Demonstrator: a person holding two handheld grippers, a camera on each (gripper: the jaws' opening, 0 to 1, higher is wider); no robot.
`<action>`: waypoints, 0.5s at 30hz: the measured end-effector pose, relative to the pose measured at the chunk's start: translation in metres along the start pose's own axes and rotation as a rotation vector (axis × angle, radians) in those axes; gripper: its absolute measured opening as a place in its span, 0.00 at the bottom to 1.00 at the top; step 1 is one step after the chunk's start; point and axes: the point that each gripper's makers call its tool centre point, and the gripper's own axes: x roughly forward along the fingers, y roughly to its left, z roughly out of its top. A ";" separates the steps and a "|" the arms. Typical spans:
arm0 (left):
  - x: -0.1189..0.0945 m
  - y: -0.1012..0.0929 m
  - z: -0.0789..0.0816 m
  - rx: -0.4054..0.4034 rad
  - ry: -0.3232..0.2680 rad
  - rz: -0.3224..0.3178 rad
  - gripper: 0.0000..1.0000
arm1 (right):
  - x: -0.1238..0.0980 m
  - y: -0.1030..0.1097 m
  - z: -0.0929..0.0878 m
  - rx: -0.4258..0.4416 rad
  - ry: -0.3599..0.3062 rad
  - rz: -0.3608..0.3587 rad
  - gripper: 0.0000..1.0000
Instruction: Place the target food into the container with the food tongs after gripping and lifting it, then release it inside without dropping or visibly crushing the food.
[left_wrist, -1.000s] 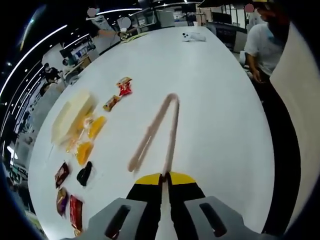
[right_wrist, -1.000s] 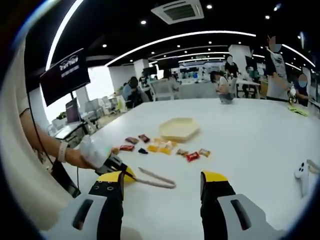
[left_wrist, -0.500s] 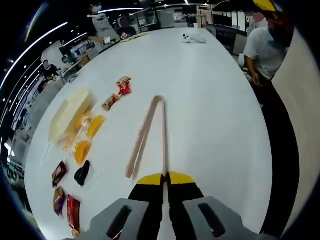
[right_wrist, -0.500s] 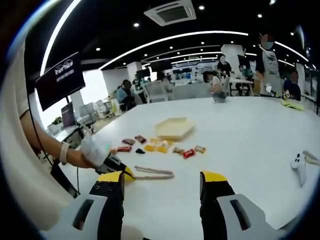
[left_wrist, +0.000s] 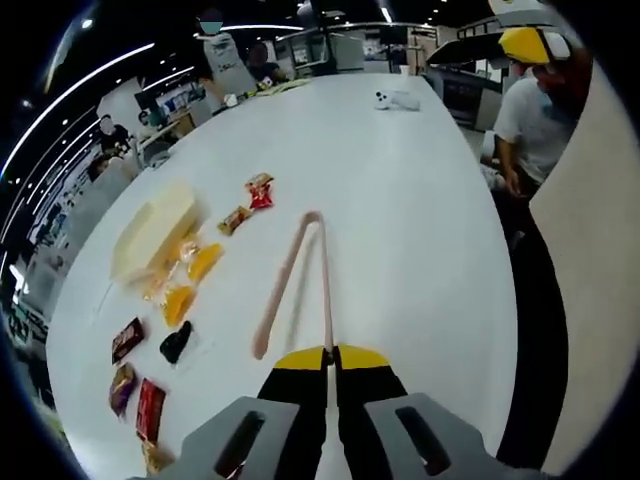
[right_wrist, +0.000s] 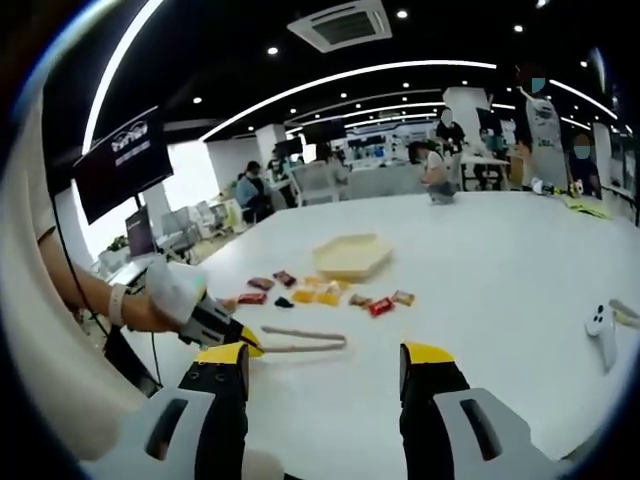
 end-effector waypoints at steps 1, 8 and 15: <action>-0.004 0.001 0.002 -0.008 -0.006 0.008 0.00 | 0.001 0.001 0.001 -0.003 -0.001 0.006 0.62; -0.019 0.000 0.017 -0.033 -0.054 0.009 0.00 | 0.003 0.003 0.002 -0.009 0.000 0.029 0.62; -0.045 -0.005 0.040 -0.042 -0.120 -0.042 0.00 | 0.004 0.004 0.008 -0.013 -0.016 0.057 0.60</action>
